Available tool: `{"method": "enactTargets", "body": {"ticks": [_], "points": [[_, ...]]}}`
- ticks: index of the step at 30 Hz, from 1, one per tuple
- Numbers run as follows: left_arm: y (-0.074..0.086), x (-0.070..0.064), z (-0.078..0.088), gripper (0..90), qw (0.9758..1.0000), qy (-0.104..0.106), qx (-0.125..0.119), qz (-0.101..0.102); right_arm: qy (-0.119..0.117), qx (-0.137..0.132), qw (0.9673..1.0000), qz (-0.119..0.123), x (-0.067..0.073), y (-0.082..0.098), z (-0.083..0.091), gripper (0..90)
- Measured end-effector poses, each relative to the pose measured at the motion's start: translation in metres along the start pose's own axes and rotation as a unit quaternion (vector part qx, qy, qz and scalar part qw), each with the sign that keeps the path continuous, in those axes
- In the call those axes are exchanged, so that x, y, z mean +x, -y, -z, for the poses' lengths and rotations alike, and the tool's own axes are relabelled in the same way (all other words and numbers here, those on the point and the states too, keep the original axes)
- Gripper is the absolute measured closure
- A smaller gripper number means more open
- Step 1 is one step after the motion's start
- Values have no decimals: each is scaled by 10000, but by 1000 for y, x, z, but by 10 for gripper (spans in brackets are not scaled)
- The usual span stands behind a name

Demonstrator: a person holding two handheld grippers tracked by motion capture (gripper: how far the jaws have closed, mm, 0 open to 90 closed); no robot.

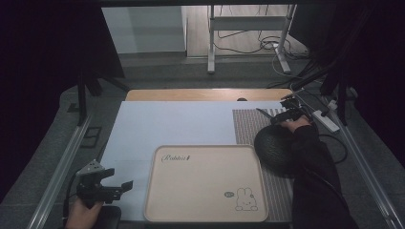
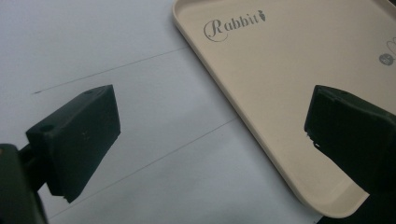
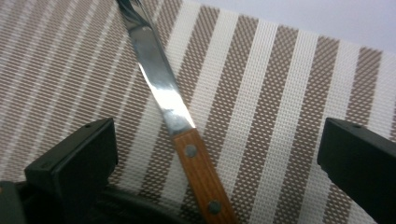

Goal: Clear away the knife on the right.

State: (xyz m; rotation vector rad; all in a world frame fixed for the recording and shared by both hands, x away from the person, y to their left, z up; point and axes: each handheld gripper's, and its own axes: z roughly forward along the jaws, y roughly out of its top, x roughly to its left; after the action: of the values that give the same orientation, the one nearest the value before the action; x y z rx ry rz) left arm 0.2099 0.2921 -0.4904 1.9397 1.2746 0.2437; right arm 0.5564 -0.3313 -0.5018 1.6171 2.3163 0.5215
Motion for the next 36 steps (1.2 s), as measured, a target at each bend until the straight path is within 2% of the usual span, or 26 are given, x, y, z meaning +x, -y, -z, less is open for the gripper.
{"method": "enactTargets", "body": {"ticks": [2, 6, 8, 9, 11, 12, 13, 14, 15, 16, 17, 18, 21, 23, 28, 30, 36], "points": [[0, 0, 0, 36, 10000, -2, 1, 1, -34, 28, 10000, -42, -3, 0, -4, 0], [0, 0, 0, 36, 10000, -5, -3, -1, 83, 44, 10000, 16, -6, 0, -5, 3], [1, 0, 0, 36, 10000, -2, -17, -2, 121, 3, 9999, 104, -8, 1, -4, 61], [1, 0, 0, 36, 10000, -1, -18, 0, 60, -41, 9998, 184, -9, 1, 1, 190], [0, 0, 0, 36, 10000, -2, -14, 0, 21, -78, 9996, 270, -10, 2, 5, 309], [0, 0, 0, 37, 10000, -2, -14, 0, 21, -78, 9996, 270, -10, 2, 5, 309], [0, 0, 0, 37, 10000, -2, -16, 4, 0, -88, 9995, 313, -10, 3, 6, 371], [0, 0, 0, 36, 10000, -6, -9, -7, -70, -119, 9991, 395, -11, 4, 9, 533], [0, 0, 0, 36, 10000, -8, -6, -9, -70, -119, 9991, 395, -11, 4, 9, 533], [0, 0, 0, 37, 10000, -11, -6, -11, -144, -96, 9989, 434, -12, 5, 11, 673], [0, 0, 0, 37, 10000, -11, -6, -11, -144, -96, 9989, 434, -12, 5, 11, 673], [0, 0, 0, 37, 10000, -11, -7, -9, -175, -113, 9986, 492, -14, 6, 12, 769], [0, 0, 0, 37, 10000, -8, -16, 0, -271, -124, 9986, 430, -17, 8, 13, 774], [0, 0, 1, 37, 10000, -10, -13, -9, -308, -118, 9982, 499, -19, 8, 13, 776], [0, -1, 0, 38, 10000, -20, -9, -24, -252, -68, 9978, 613, -21, 9, 15, 777], [0, -1, 0, 38, 10000, -22, -5, -24, -142, -51, 9976, 670, -26, 11, 17, 778], [0, -1, 0, 38, 10000, -24, -7, -24, -121, -143, 9982, 566, -38, 16, 26, 778]]}}
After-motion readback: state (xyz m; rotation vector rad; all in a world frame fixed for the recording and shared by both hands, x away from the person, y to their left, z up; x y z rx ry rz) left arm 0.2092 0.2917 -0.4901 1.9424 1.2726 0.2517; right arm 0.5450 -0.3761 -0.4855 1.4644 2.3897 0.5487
